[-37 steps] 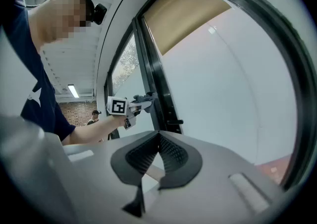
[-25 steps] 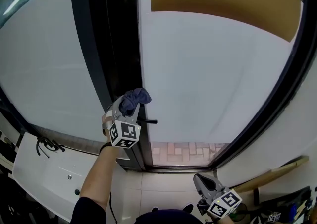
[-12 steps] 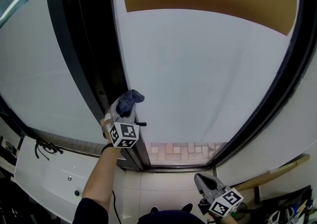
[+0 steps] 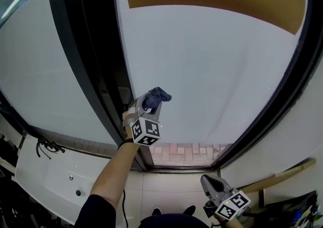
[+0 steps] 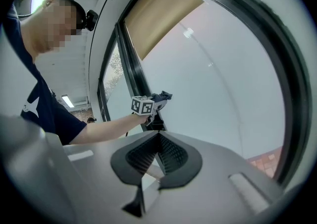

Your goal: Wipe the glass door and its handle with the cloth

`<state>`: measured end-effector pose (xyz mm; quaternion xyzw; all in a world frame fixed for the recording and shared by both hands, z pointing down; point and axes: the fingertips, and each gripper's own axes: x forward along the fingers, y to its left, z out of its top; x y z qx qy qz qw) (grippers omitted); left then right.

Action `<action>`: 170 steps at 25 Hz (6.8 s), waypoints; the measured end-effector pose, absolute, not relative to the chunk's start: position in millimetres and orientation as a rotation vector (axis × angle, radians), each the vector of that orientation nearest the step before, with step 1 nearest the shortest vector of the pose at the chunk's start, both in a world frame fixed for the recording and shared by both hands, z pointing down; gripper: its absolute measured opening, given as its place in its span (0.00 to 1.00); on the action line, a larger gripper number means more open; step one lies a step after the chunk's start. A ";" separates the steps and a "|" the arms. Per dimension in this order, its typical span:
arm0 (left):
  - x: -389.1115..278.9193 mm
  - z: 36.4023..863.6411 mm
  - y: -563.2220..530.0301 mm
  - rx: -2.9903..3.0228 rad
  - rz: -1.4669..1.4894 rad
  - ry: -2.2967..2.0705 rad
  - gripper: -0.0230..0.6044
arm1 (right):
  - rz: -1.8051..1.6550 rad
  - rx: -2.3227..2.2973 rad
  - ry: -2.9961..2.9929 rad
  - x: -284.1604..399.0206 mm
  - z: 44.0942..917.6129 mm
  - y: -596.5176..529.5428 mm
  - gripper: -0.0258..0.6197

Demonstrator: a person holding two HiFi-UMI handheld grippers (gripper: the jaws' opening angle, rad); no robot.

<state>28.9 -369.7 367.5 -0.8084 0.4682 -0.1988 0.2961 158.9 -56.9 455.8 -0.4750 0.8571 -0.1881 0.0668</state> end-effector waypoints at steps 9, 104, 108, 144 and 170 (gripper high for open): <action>156.0 367.2 -339.5 -2.149 -0.549 0.893 0.31 | -0.507 -1.469 2.541 161.8 439.7 -54.6 0.04; -53.5 341.9 -355.9 -1.892 -0.635 1.259 0.31 | -0.840 -1.385 2.490 144.6 488.8 -77.7 0.04; -82.5 379.3 -369.9 -1.936 -0.789 1.265 0.31 | -0.844 -1.334 2.531 121.8 487.0 -84.5 0.04; -43.5 441.5 -310.0 -2.483 -0.797 1.255 0.29 | -0.825 -1.376 2.515 139.2 490.1 -72.4 0.04; 5.7 478.5 -315.6 -2.295 -1.145 1.079 0.29 | -0.816 -1.353 2.535 139.9 488.1 -65.0 0.04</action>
